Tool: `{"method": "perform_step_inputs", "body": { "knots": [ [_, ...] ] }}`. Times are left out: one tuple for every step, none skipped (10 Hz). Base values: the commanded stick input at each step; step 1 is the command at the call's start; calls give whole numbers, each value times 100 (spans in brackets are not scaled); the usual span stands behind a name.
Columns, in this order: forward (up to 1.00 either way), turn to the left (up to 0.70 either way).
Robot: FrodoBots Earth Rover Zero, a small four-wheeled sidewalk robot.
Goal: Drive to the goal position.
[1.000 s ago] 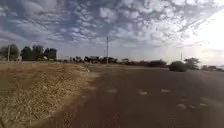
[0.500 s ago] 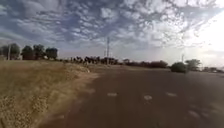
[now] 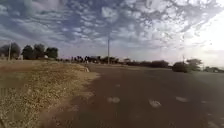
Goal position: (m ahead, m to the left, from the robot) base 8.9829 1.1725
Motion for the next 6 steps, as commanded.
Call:
{"method": "perform_step_inputs", "body": {
  "knots": [
    [60,0],
    [60,0],
    [60,0],
    [60,0],
    [60,0],
    [60,0]
  ]
}}
